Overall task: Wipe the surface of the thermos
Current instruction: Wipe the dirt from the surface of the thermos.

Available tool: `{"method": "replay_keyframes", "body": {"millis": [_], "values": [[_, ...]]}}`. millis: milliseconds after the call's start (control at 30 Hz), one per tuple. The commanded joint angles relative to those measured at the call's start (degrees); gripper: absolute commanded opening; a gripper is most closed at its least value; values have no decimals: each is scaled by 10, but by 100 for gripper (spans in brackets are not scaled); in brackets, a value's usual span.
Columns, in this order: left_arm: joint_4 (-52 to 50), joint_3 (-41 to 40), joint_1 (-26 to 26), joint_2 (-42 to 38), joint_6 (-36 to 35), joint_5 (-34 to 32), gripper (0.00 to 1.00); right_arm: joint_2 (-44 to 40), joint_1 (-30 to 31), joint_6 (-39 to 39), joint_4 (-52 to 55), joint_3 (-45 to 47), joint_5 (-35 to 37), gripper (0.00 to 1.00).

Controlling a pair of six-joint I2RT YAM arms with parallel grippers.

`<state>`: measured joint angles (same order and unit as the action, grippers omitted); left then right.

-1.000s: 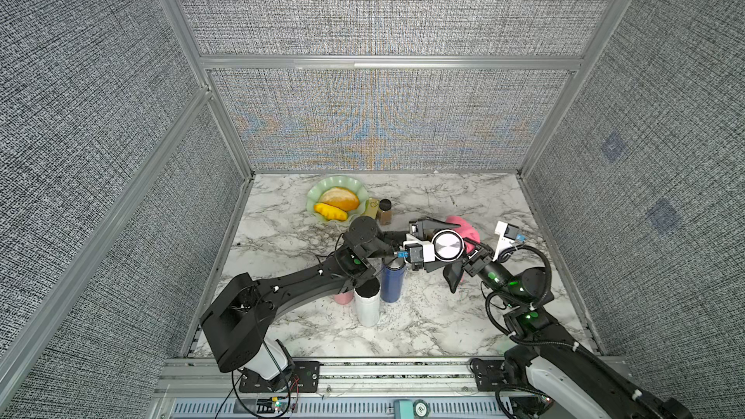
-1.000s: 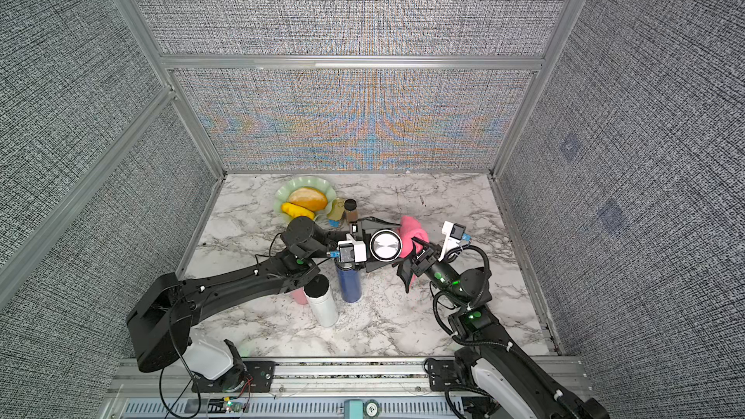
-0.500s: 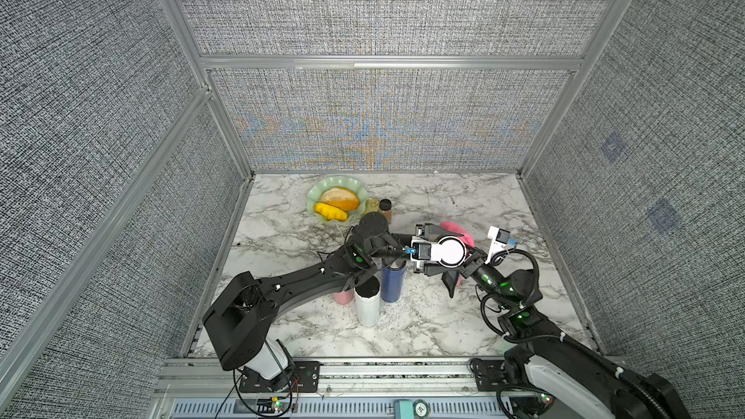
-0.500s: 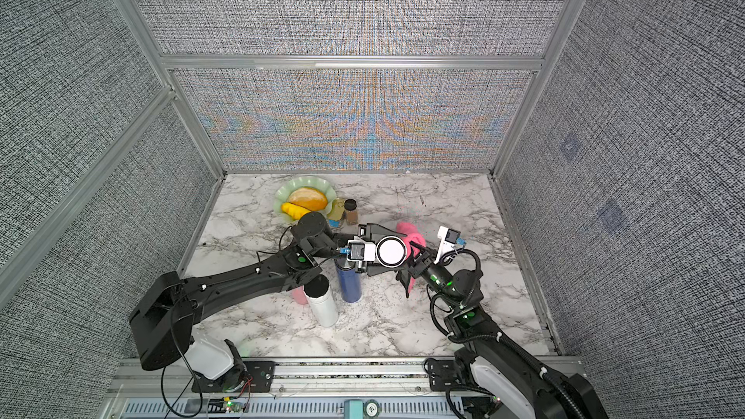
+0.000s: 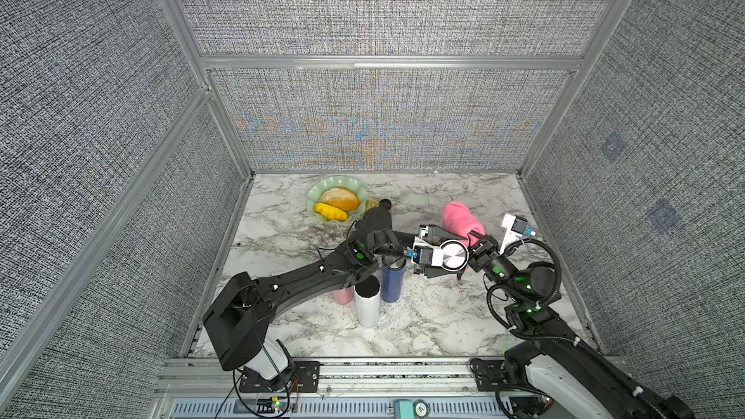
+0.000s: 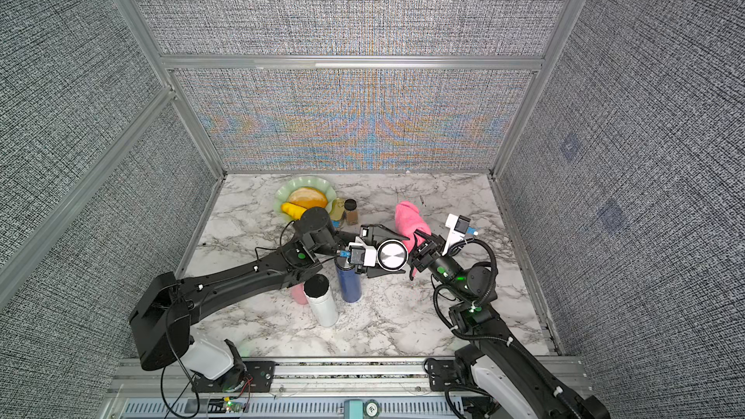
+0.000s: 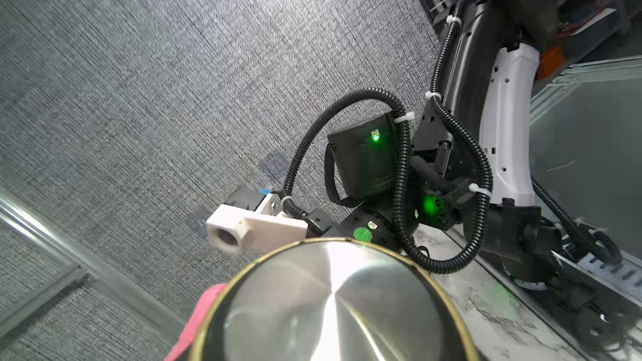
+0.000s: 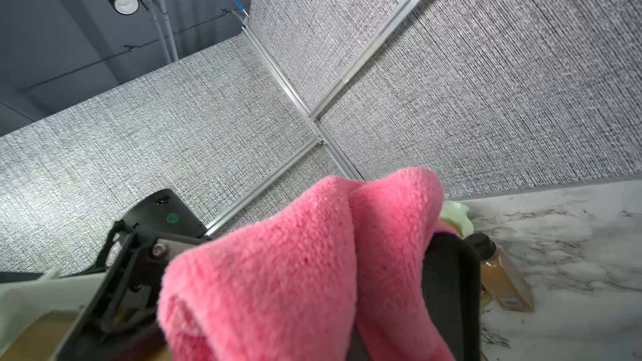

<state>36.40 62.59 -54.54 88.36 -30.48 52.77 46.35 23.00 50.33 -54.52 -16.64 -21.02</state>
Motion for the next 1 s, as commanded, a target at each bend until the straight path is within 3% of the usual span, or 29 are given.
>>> {"method": "replay_keyframes", "body": {"millis": [0,133,300,367,467,633,800,967], "values": [[26,8,-1,-4,-29,20,0,44,1,12,-45,34,-40,0],[12,11,-1,-9,-36,20,0,89,-20,32,-100,55,-57,0],[46,9,-1,-9,-11,2,0,50,-35,40,-71,10,-85,0],[95,0,-1,-9,27,-33,0,18,-34,28,-24,-12,-84,0],[201,-16,0,-9,126,-153,0,-24,-33,-3,60,-29,-76,0],[206,13,0,-6,270,-324,0,-25,-26,-9,31,51,-42,0],[281,-13,-1,4,326,-349,0,-12,-24,14,-59,106,-23,0],[268,4,-2,17,375,-363,0,-84,-20,-4,47,18,-31,0]]}}
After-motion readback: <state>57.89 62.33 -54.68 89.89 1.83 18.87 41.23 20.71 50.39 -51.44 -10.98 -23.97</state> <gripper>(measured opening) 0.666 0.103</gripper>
